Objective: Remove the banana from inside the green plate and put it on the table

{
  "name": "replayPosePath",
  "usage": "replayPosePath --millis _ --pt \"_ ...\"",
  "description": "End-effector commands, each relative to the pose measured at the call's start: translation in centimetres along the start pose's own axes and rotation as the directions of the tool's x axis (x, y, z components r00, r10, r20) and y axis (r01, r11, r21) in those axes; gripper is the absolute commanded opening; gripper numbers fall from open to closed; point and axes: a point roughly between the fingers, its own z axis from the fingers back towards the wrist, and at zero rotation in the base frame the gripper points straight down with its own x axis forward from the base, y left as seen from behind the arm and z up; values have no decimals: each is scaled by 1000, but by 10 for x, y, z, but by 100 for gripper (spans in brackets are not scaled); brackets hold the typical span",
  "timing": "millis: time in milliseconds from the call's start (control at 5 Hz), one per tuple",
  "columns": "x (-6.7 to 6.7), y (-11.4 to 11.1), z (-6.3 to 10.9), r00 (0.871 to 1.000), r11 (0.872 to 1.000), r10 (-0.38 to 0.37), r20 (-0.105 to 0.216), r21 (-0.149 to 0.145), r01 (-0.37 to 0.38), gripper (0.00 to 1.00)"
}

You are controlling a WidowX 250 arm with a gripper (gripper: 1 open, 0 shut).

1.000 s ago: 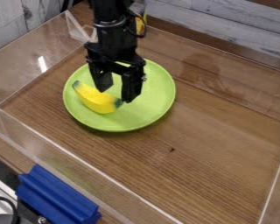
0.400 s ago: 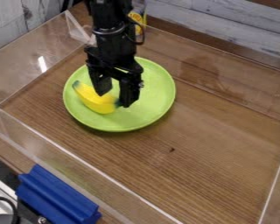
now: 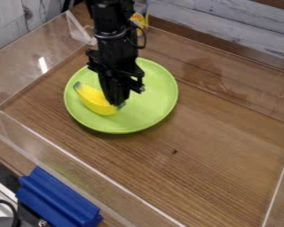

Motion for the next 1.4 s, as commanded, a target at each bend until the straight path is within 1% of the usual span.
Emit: replayPosePath --millis 0,1200 --pt "5 1 7 999 1000 -14 29 21 13 0" --pt "11 0 17 997 996 -58 42 68 55 0"
